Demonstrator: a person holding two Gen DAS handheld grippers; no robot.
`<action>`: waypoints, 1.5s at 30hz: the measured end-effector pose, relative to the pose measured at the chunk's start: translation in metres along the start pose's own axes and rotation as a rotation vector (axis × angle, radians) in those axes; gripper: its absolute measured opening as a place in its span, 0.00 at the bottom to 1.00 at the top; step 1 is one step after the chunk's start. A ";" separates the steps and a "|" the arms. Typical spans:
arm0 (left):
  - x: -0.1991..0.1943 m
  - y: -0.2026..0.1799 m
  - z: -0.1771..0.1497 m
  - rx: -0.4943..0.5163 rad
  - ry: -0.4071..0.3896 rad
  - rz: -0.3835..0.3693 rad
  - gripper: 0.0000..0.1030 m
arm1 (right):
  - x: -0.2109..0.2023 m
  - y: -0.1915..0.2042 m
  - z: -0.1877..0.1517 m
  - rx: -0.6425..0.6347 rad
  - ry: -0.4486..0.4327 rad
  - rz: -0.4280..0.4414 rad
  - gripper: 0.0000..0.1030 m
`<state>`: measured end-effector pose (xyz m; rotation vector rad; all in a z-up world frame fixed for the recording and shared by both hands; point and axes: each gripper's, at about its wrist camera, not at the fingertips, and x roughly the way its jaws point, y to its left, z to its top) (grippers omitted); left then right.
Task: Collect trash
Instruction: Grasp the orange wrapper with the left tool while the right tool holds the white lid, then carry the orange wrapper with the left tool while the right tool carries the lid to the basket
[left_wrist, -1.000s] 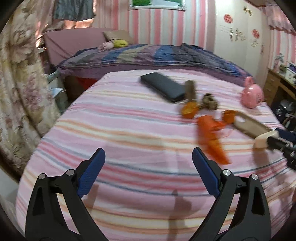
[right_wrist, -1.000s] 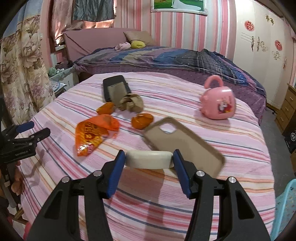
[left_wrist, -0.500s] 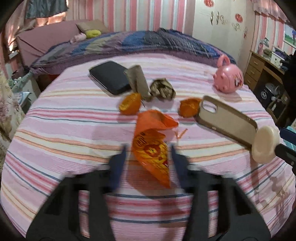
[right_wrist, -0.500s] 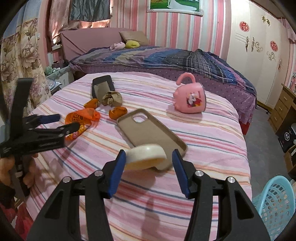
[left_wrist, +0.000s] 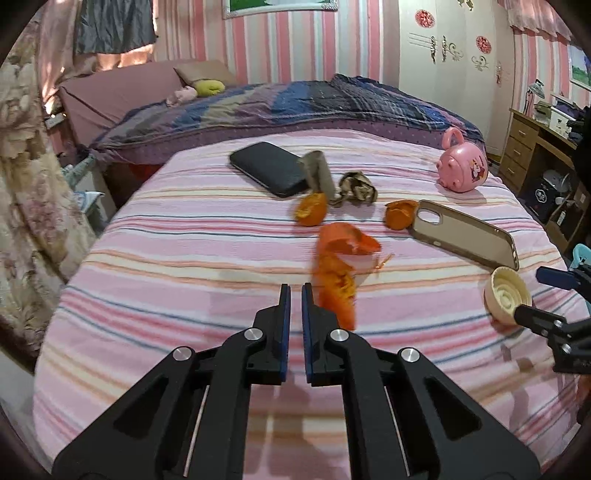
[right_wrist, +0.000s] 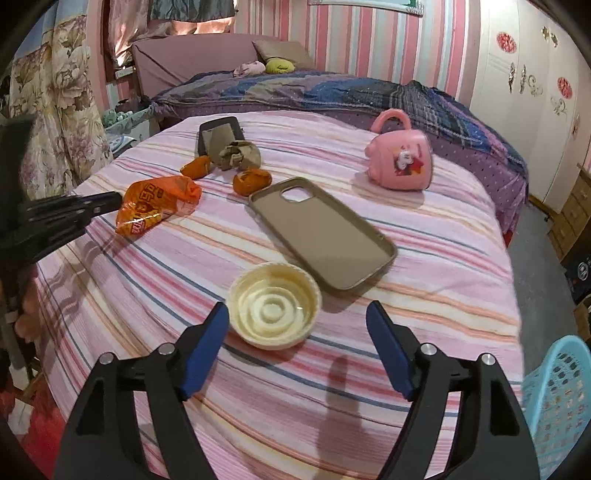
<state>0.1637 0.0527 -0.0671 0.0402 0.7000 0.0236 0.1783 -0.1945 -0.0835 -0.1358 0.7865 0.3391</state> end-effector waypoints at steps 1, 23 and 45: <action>-0.006 0.003 -0.002 0.002 -0.008 0.010 0.04 | 0.005 0.001 0.000 0.006 0.010 0.010 0.74; 0.031 -0.013 0.005 -0.035 0.023 -0.007 0.71 | -0.020 -0.003 -0.003 -0.009 -0.049 -0.049 0.59; -0.047 -0.081 0.029 0.045 -0.123 -0.130 0.00 | -0.110 -0.117 -0.045 0.154 -0.149 -0.247 0.60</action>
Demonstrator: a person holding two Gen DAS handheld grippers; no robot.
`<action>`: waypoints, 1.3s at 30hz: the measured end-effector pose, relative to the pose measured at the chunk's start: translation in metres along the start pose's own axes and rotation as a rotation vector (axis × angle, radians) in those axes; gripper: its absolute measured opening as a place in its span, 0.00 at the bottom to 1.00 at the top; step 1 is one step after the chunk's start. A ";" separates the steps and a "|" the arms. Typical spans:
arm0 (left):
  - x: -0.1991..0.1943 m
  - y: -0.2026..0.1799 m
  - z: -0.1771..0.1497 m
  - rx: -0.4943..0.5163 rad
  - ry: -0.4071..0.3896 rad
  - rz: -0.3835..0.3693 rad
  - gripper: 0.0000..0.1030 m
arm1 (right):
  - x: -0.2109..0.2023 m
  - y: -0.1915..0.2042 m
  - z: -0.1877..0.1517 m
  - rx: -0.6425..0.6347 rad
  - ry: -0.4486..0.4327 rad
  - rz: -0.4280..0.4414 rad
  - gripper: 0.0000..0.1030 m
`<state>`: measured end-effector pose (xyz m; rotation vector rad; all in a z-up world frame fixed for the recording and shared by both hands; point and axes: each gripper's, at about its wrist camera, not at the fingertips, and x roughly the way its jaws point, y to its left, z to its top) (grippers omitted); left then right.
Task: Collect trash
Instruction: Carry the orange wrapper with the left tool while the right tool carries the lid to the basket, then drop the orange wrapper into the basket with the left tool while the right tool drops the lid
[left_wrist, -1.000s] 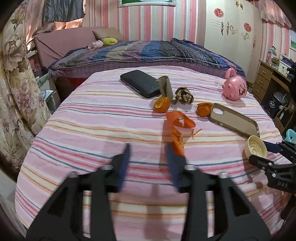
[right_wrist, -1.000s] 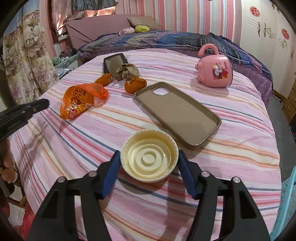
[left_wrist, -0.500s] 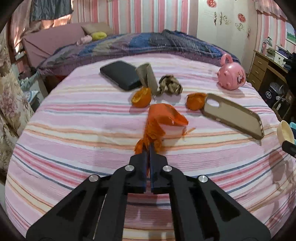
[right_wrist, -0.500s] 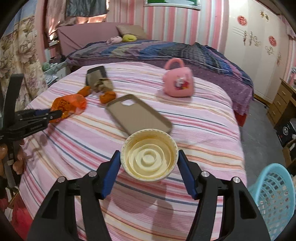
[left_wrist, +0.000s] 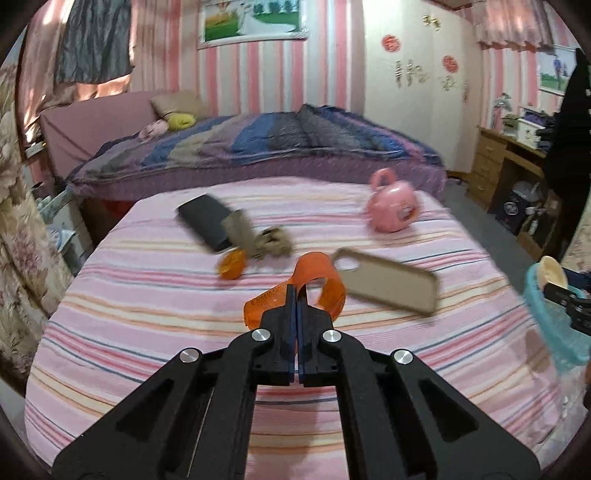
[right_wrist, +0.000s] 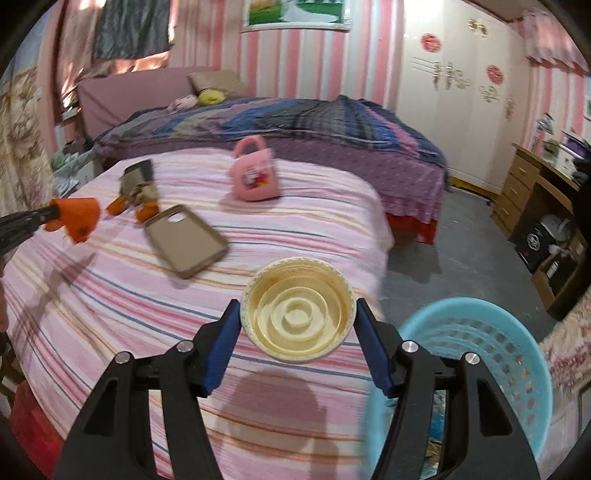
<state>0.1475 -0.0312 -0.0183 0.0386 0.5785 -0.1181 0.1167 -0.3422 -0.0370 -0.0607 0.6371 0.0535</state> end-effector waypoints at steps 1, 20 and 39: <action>-0.005 -0.012 0.002 0.013 -0.009 -0.018 0.00 | -0.005 -0.011 -0.001 0.022 -0.011 -0.014 0.60; -0.020 -0.235 0.000 0.192 -0.022 -0.353 0.00 | -0.047 -0.163 -0.045 0.255 0.003 -0.283 0.60; 0.036 -0.345 -0.031 0.282 0.085 -0.451 0.00 | -0.042 -0.234 -0.089 0.284 0.022 -0.263 0.60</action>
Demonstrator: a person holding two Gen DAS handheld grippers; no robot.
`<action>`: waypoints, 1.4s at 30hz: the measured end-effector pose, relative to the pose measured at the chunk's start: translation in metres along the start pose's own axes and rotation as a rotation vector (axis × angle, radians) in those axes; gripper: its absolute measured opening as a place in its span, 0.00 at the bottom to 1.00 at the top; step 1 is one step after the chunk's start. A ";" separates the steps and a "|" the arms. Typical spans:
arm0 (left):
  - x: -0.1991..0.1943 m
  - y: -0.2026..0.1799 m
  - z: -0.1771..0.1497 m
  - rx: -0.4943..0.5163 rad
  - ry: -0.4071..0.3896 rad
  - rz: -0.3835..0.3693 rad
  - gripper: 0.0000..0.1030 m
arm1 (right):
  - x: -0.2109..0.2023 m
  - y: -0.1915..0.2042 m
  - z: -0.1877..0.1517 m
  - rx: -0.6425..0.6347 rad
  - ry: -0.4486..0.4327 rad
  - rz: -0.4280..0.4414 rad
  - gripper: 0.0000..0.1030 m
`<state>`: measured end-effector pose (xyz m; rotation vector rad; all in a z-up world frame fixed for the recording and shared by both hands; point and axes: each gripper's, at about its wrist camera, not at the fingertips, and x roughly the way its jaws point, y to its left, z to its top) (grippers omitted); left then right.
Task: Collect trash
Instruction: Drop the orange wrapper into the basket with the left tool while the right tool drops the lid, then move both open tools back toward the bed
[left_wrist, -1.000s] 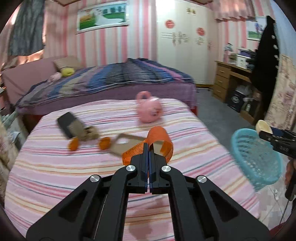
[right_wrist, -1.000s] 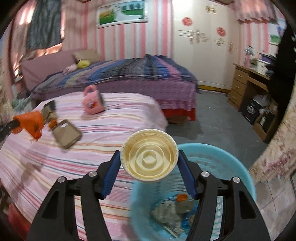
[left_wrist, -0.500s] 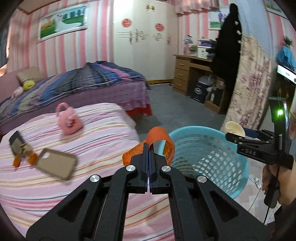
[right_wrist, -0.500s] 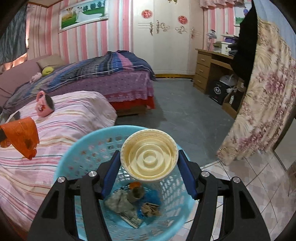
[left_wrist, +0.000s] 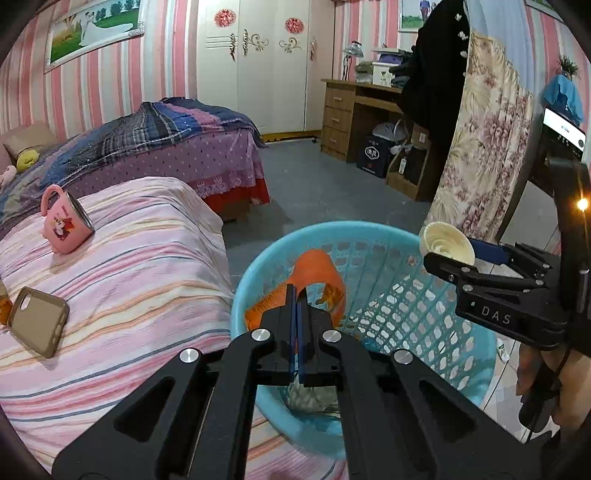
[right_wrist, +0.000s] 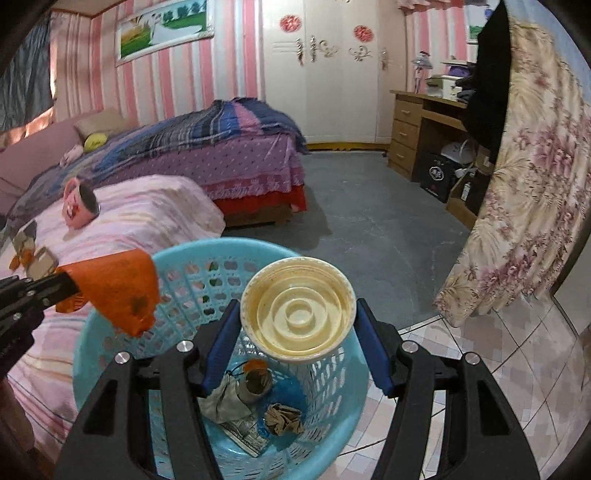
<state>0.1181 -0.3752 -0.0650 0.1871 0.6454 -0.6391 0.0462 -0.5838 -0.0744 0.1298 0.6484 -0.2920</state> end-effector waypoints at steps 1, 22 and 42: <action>0.001 -0.001 -0.001 0.006 0.002 0.004 0.00 | 0.000 -0.001 0.000 0.003 0.001 0.005 0.60; -0.057 0.093 -0.027 -0.095 -0.078 0.245 0.94 | 0.006 0.055 0.010 -0.040 0.008 -0.040 0.84; -0.163 0.229 -0.090 -0.264 -0.111 0.472 0.95 | -0.013 0.172 0.020 -0.161 -0.052 0.077 0.92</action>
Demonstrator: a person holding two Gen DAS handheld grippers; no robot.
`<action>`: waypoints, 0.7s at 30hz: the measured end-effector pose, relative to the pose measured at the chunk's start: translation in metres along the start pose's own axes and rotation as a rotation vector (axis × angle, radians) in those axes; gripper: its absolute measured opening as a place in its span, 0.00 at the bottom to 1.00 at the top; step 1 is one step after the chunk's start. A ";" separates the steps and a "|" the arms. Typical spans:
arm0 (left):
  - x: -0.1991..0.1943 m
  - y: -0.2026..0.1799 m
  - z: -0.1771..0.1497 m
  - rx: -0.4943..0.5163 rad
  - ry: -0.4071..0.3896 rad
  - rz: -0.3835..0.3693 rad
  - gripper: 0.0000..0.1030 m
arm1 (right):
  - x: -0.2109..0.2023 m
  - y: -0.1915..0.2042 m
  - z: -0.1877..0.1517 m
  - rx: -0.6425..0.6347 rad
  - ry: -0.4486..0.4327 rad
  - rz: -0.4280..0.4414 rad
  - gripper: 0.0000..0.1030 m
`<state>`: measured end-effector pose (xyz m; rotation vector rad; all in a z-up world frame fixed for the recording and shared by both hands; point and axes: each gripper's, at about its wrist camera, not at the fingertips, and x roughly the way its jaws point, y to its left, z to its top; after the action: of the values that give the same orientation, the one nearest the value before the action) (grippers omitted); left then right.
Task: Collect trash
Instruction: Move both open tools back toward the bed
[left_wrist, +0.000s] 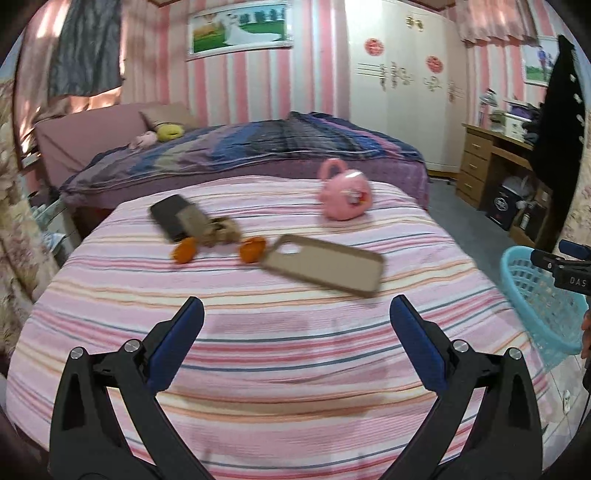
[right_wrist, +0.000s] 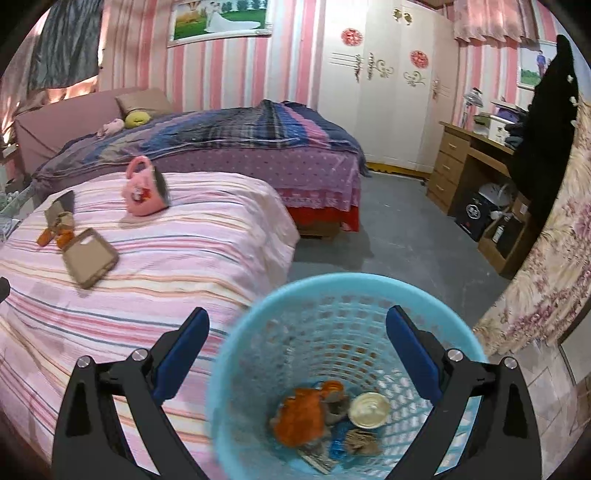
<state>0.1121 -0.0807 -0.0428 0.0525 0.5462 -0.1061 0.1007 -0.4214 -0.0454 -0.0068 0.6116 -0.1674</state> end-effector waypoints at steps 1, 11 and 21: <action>0.000 0.011 -0.001 -0.014 0.000 0.013 0.95 | 0.002 0.007 0.002 -0.001 -0.002 0.008 0.92; 0.006 0.080 -0.008 -0.087 0.012 0.103 0.95 | 0.020 0.085 0.018 -0.042 -0.007 0.073 0.92; 0.033 0.133 -0.008 -0.139 0.044 0.179 0.95 | 0.041 0.144 0.031 -0.115 0.024 0.130 0.92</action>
<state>0.1512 0.0488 -0.0640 -0.0323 0.5893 0.1077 0.1739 -0.2868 -0.0516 -0.0759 0.6426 -0.0058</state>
